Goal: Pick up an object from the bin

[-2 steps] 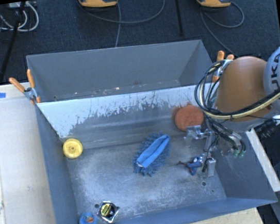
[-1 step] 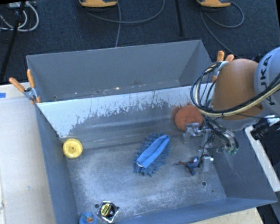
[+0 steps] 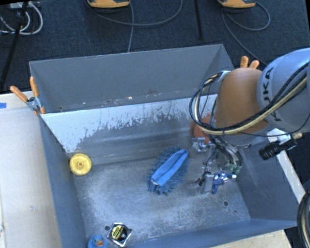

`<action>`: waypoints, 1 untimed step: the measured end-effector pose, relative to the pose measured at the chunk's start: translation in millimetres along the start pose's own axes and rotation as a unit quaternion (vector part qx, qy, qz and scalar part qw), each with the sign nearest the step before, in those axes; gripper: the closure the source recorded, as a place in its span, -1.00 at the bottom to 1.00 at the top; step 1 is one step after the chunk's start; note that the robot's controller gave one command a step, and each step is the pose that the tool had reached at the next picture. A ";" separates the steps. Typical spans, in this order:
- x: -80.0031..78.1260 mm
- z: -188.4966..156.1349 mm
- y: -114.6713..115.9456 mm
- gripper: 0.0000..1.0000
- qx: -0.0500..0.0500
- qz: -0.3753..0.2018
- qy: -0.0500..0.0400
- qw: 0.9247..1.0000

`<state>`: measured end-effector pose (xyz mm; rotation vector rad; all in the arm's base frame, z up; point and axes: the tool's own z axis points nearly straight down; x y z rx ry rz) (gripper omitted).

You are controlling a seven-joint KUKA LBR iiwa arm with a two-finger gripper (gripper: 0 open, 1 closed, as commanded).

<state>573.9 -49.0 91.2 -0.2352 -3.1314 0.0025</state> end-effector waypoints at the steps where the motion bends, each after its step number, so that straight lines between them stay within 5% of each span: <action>1: -7.6 8.7 41.6 -1.00 -0.003 -0.001 -0.002 1.000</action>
Offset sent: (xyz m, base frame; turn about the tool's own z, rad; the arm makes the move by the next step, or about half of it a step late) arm 0.0024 0.0349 -0.0212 0.2396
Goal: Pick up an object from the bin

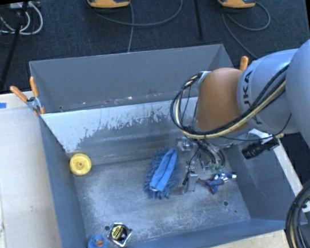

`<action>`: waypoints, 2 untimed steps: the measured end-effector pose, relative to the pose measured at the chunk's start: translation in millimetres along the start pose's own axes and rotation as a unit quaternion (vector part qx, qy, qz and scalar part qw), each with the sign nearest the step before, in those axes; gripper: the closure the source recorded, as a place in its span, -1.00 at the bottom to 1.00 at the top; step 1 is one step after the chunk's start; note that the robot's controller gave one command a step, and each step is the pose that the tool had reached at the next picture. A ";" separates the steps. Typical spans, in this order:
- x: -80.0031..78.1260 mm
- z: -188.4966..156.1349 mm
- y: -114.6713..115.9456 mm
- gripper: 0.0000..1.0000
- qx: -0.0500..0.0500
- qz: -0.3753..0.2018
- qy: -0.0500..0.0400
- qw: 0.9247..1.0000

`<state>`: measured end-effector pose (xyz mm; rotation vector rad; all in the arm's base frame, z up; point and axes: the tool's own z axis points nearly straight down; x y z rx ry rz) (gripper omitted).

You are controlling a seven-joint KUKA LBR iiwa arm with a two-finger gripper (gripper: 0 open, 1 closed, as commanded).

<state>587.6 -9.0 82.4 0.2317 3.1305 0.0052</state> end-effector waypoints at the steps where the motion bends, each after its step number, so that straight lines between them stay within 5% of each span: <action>1: 2.9 7.6 -5.6 -1.00 0.001 0.070 0.001 0.998; 2: -5.6 10.0 22.1 -1.00 0.002 0.092 0.000 0.996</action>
Offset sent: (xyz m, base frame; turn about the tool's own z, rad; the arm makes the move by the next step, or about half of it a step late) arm 0.0264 0.0549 -0.0121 -0.0811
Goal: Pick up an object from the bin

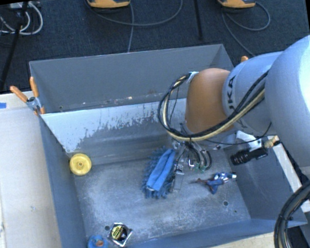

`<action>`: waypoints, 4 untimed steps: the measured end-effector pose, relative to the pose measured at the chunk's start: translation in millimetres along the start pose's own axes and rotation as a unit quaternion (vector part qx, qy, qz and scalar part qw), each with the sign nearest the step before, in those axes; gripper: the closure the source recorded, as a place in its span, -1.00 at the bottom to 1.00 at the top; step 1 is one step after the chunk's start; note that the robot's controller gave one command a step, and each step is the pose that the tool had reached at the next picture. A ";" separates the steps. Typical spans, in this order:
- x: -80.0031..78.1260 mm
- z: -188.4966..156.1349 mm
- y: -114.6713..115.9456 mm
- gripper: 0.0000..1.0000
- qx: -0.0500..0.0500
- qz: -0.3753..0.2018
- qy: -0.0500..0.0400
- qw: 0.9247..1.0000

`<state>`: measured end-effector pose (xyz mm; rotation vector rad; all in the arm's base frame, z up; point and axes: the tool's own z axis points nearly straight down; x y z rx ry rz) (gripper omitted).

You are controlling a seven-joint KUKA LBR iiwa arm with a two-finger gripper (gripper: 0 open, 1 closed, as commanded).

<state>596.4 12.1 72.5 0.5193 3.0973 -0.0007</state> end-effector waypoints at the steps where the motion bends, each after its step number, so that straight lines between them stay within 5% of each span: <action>1: -10.6 1.3 11.3 -1.00 0.000 -0.131 -0.001 0.991; 2: -4.7 -2.6 59.2 1.00 -0.001 -0.140 0.000 0.990; 3: -4.6 -2.6 59.2 1.00 0.000 -0.141 0.000 0.990; 4: 47.8 -130.2 54.6 1.00 0.000 -0.135 0.000 0.991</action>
Offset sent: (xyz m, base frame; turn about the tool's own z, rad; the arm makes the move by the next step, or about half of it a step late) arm 0.0234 0.0532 0.0027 -0.2790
